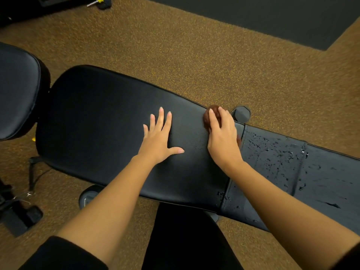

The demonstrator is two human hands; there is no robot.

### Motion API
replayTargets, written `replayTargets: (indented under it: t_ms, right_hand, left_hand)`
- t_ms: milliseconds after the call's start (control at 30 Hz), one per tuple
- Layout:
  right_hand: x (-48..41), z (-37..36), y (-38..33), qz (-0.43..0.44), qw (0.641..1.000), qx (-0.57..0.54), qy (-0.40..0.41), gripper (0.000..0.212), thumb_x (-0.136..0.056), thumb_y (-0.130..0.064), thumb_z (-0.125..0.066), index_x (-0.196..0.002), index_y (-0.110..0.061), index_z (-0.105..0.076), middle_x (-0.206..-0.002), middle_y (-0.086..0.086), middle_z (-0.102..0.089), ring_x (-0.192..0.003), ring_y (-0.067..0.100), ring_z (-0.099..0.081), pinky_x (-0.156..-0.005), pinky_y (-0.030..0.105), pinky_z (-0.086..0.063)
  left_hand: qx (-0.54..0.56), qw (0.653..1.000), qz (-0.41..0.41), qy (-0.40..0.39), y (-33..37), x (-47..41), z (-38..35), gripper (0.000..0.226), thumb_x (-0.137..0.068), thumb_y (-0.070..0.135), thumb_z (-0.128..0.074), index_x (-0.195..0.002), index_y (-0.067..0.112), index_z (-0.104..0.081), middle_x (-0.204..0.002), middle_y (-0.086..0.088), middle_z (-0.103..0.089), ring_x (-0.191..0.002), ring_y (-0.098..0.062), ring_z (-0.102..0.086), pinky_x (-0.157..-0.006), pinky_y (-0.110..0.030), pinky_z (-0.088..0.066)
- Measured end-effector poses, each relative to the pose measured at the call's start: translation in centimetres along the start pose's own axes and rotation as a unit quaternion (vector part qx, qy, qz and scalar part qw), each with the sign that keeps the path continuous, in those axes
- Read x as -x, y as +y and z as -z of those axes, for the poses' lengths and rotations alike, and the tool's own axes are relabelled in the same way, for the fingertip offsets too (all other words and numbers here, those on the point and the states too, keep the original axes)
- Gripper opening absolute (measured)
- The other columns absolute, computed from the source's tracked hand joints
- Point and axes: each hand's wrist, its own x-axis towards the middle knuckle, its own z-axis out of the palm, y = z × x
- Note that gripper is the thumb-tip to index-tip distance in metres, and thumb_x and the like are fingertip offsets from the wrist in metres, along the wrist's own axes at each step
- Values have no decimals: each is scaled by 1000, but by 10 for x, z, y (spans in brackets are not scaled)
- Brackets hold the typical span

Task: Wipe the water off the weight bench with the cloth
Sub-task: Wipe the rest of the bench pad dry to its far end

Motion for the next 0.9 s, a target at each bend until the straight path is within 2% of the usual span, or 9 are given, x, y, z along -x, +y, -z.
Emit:
replayTargets:
  t_ms: [67, 167, 267, 333, 500, 633, 767, 900]
  right_hand:
    - [11, -3, -5, 3, 1000, 1, -5, 61, -88, 7, -47, -145, -5, -28, -151, 22, -22, -140, 40, -15, -111, 47, -20]
    - [33, -5, -4, 26, 999, 15, -16, 65, -82, 8, -57, -141, -3, -35, -146, 25, -31, -136, 43, -25, -106, 50, -30]
    - [42, -1, 6, 47, 998, 48, -13, 64, -75, 4, -67, -135, 0, -44, -137, 27, -43, -127, 46, -40, -97, 51, -41]
    - [38, 3, 12, 34, 997, 64, 3, 61, -76, 2, -68, -133, 2, -46, -135, 28, -46, -125, 47, -42, -94, 52, -43]
    - [16, 6, 20, -41, 997, 61, 37, 54, -84, 3, -56, -135, 6, -40, -140, 31, -38, -131, 49, -32, -101, 53, -37]
    - [33, 0, 13, -50, 995, 70, 49, 59, -79, 6, -58, -135, 9, -39, -138, 32, -39, -129, 49, -36, -105, 52, -35]
    - [65, -4, 8, -50, 995, 82, 22, 65, -76, 4, -63, -136, 9, -37, -139, 33, -38, -129, 49, -36, -105, 51, -32]
    - [53, -2, 17, -53, 995, 74, 26, 60, -80, 7, -59, -136, 9, -37, -138, 34, -38, -129, 49, -35, -106, 50, -30]
  left_hand:
    - [2, 1000, 10, -3, 3, 1, 1, 112, -76, 52, -65, -147, 17, 15, -152, -7, 28, -140, -34, 19, -113, -53, 2]
    - [-6, 1000, 5, -3, 14, 4, 0, 109, -79, 49, -64, -147, 18, 15, -152, -8, 28, -140, -36, 18, -113, -53, 2]
    - [-29, 998, -49, -5, 32, 10, -5, 109, -79, 51, -64, -147, 18, 14, -153, -8, 27, -140, -35, 19, -113, -52, 3]
    - [-59, 995, -83, -10, 43, 13, -10, 112, -77, 52, -66, -147, 17, 13, -153, -8, 26, -140, -35, 19, -113, -51, 3]
    - [-110, 989, -90, -30, 49, 13, -17, 117, -74, 52, -68, -146, 15, 16, -152, -10, 27, -140, -37, 18, -113, -51, 1]
    - [-108, 990, -88, -37, 48, 12, -17, 117, -74, 52, -68, -146, 16, 17, -152, -9, 28, -140, -36, 19, -113, -52, 0]
    - [-104, 990, -90, -36, 48, 12, -18, 117, -74, 52, -68, -146, 17, 17, -152, -8, 28, -140, -35, 19, -113, -52, 0]
    - [-100, 990, -90, -35, 47, 12, -17, 117, -74, 52, -68, -146, 18, 17, -153, -7, 27, -141, -34, 19, -114, -51, 1]
